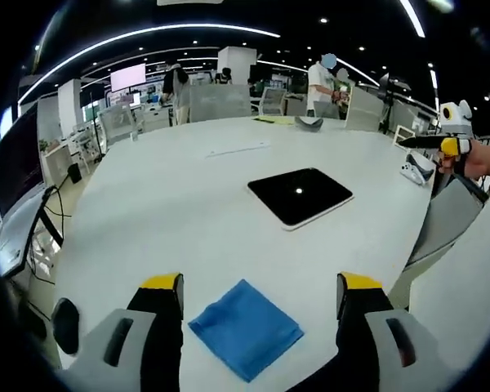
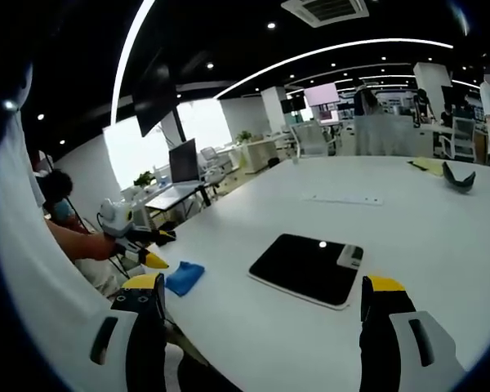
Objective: Wipe the mirror surface with the cleaning cloth until all visible marks leave the cleaned area.
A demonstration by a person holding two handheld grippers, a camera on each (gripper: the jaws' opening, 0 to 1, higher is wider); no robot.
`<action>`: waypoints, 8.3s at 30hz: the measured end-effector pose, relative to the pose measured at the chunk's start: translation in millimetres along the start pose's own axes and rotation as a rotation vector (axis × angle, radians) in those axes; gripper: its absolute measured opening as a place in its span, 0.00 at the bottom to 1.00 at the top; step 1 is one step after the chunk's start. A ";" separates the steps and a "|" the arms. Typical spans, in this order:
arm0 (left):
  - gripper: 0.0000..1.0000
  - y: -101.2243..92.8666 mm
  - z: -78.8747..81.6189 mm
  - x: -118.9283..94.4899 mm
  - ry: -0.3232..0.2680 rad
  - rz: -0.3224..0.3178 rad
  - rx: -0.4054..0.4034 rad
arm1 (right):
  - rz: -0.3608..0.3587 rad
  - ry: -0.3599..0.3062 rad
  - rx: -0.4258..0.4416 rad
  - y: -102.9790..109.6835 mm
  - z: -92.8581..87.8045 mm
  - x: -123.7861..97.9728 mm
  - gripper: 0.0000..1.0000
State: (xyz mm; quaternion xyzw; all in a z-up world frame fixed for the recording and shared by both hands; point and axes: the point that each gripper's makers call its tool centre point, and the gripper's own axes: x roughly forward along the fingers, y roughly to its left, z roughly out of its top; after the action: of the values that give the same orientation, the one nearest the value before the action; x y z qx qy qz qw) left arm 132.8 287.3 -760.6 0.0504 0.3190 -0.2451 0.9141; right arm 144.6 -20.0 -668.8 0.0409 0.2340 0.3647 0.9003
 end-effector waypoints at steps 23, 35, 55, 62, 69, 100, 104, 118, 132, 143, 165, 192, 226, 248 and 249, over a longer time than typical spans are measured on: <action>0.59 3.1 -37.5 13.5 0.093 0.006 0.031 | -0.015 0.017 -0.048 1.4 10.2 -4.8 0.98; 0.47 10.7 -50.0 21.5 0.132 0.012 0.019 | -0.022 0.023 -0.055 -0.1 10.6 -7.1 0.98; 0.45 12.0 -77.7 39.1 0.192 -0.002 -0.013 | -0.033 0.042 -0.046 -1.9 4.2 -7.0 0.97; 0.41 13.7 -80.4 39.3 0.186 0.005 0.046 | -0.036 0.042 -0.041 -3.1 4.0 -6.2 0.97; 0.41 13.3 -80.2 38.7 0.187 0.005 0.080 | -0.033 0.049 -0.037 -1.3 0.1 -2.9 0.95; 0.28 21.5 -78.8 40.4 0.191 0.033 0.077 | -0.039 0.037 -0.026 -2.9 1.4 -4.0 0.94; 0.25 23.1 -78.1 41.1 0.194 0.039 0.074 | -0.041 0.040 -0.027 -2.9 0.9 -4.5 0.93; 0.09 35.1 -76.2 42.6 0.182 0.072 0.076 | -0.052 0.042 -0.032 -2.8 -0.7 -7.5 0.93; 0.07 35.4 -75.1 42.4 0.161 0.086 0.072 | -0.055 0.039 -0.027 -3.7 -1.4 -9.6 0.94; 0.07 35.7 -74.7 42.3 0.158 0.092 0.044 | -0.036 0.038 -0.017 -1.4 -2.7 -8.2 0.94; 0.06 29.7 -34.2 58.3 0.121 0.068 0.080 | -0.021 0.035 -0.017 -0.8 0.2 -0.8 0.97; 0.06 22.3 18.1 95.0 0.084 0.022 0.131 | -0.035 0.026 -0.023 -6.0 4.1 5.4 0.98; 0.06 19.6 73.5 139.3 0.028 -0.018 0.191 | -0.035 0.051 -0.029 0.6 -4.6 21.1 0.99; 0.06 22.1 106.7 174.3 0.019 -0.033 0.219 | -0.068 0.055 -0.017 -9.4 -5.9 20.8 1.00; 0.06 21.5 108.1 176.1 0.019 -0.035 0.219 | -0.078 0.052 -0.020 -12.0 -5.7 19.9 1.00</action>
State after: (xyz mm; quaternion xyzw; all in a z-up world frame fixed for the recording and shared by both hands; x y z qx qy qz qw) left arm 322.6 205.9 -783.5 0.1468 0.2996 -0.2940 0.8957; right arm 162.2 -15.9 -684.6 0.0135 0.2550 0.3326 0.9078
